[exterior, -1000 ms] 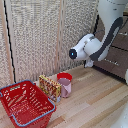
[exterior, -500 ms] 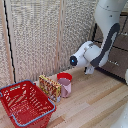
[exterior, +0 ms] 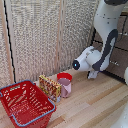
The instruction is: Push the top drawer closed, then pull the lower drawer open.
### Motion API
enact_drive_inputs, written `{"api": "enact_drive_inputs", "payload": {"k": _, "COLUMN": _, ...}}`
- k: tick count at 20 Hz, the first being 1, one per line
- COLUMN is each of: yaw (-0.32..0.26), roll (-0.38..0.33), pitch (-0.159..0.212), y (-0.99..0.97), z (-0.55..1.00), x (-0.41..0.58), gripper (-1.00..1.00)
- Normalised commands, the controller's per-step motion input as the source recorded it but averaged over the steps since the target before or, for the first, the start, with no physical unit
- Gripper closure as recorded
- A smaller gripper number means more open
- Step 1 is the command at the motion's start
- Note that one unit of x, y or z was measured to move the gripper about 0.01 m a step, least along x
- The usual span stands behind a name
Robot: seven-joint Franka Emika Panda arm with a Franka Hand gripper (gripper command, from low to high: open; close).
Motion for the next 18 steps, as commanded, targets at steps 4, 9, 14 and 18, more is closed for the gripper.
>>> {"api": "enact_drive_inputs", "payload": {"k": 4, "yaw": -0.041, "roll": 0.022, "pitch": -0.129, "y": -0.12, "z": 0.52, "x": 0.047, "gripper": -1.00}}
{"api": "enact_drive_inputs", "payload": {"k": 9, "yaw": -0.012, "roll": 0.005, "pitch": -0.084, "y": -0.15, "z": 0.44, "x": 0.002, "gripper": -1.00}}
{"api": "enact_drive_inputs", "payload": {"k": 14, "yaw": 0.000, "roll": -0.027, "pitch": 0.010, "y": -0.51, "z": 0.19, "x": 0.021, "gripper": -1.00}}
{"api": "enact_drive_inputs", "payload": {"k": 18, "yaw": 0.014, "roll": -0.044, "pitch": 0.009, "y": -0.53, "z": 0.08, "x": 0.000, "gripper": -1.00}}
